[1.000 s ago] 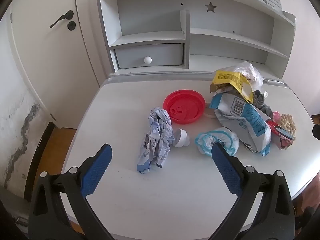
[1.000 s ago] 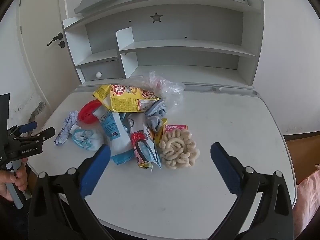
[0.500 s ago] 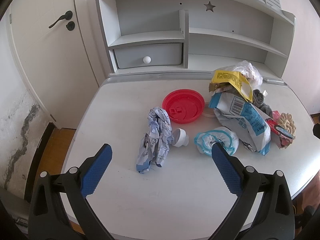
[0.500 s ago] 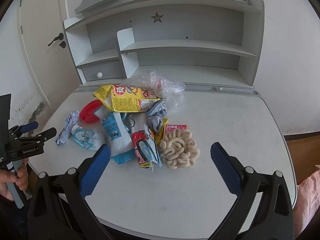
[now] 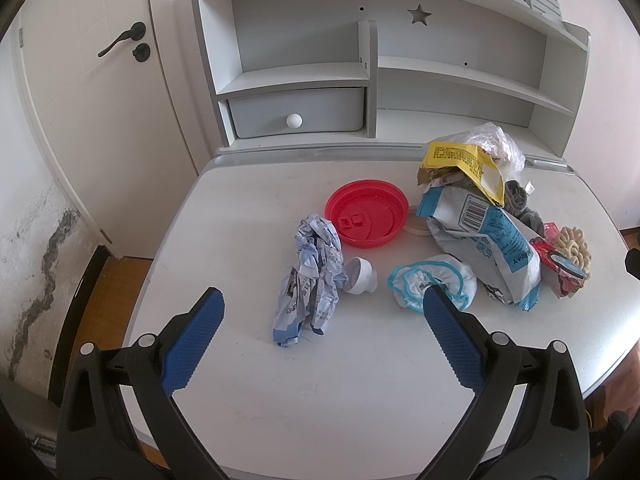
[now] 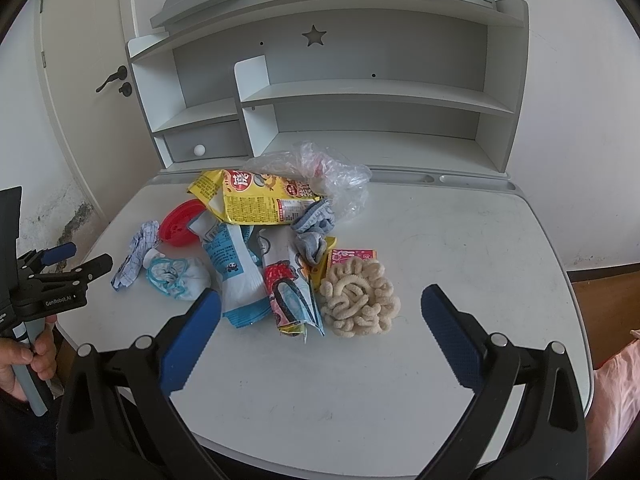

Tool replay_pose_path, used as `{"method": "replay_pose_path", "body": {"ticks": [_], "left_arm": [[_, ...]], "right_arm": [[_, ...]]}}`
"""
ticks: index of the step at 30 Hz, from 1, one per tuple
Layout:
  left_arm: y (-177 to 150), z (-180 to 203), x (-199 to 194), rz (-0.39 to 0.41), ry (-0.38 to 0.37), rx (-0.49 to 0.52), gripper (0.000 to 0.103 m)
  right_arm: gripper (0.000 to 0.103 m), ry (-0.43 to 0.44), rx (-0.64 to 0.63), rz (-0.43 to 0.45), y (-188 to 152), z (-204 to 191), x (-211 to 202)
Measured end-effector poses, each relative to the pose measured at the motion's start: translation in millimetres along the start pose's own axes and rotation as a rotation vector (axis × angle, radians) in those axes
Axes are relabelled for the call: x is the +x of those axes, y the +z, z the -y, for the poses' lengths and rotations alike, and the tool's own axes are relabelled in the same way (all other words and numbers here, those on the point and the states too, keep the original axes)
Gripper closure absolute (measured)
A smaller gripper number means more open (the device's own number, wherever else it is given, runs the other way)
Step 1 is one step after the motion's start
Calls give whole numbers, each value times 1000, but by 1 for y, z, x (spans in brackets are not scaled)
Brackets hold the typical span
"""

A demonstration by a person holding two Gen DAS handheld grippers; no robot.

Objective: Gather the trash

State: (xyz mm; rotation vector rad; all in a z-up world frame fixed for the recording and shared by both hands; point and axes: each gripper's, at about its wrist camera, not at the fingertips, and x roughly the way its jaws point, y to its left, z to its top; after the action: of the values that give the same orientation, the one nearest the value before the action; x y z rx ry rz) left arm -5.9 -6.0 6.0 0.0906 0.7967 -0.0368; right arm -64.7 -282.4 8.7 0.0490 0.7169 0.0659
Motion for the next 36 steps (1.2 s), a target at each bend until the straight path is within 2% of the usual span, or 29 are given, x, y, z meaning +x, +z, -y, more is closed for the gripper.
{"method": "replay_pose_path", "body": {"ticks": [36], "left_arm": [[-2,0,4,-7,-8,9,6]], "right_arm": [[6,-3,2,-2,-2,-1,0]]}}
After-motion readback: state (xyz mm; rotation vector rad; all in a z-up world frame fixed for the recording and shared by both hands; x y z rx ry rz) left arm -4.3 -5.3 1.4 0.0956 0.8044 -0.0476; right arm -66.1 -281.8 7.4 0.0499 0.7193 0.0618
